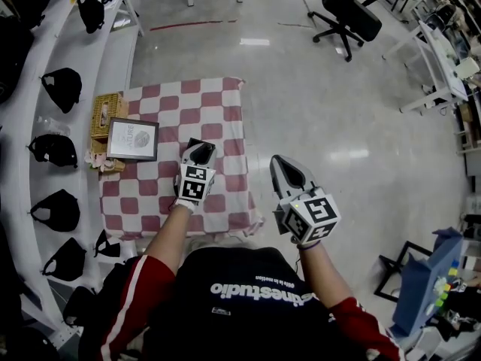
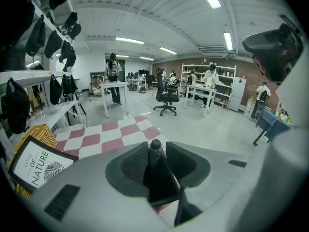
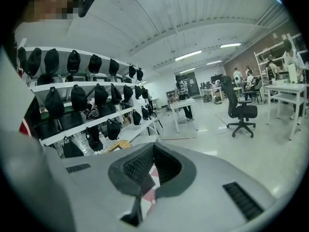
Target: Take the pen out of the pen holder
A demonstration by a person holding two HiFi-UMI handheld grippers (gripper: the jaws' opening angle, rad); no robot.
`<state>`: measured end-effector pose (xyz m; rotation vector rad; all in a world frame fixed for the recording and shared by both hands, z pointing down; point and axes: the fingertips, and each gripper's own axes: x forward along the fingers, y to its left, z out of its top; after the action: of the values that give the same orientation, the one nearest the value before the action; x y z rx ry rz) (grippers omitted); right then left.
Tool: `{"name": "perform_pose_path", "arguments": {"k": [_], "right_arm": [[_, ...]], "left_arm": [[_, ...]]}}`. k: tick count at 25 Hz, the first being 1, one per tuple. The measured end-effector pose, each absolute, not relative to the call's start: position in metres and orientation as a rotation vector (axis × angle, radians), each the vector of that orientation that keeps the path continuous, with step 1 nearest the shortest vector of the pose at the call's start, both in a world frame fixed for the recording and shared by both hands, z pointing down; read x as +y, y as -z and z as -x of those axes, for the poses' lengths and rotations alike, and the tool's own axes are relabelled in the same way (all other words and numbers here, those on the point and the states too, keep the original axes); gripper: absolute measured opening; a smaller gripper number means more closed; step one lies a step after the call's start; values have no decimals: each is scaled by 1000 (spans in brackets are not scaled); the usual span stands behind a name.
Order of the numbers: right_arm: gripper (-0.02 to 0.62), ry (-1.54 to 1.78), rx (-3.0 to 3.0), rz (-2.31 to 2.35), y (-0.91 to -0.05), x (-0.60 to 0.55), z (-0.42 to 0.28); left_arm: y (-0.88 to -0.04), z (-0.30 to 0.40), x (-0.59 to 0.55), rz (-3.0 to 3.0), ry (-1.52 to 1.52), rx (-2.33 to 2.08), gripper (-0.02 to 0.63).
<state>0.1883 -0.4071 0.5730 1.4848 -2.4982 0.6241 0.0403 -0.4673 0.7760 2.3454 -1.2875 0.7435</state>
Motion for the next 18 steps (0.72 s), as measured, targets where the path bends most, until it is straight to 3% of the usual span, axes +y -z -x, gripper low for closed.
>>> {"name": "perform_pose_path", "arguments": {"k": [3,5,18], "right_arm": [[3,-633,-2496,-1485,-575,-407,-188],[3,-635,-2496,-1484,-576,-406,-187],[3,-612,-2506,-1471,-570,-399,-180]], "left_arm": [[-778,-39,-468,-2334,-773,-1307,116],[-779,-38,-469,-2329,-799,-1324,72],[-761,-37,-466,-2382,-798,-1370,69]]}}
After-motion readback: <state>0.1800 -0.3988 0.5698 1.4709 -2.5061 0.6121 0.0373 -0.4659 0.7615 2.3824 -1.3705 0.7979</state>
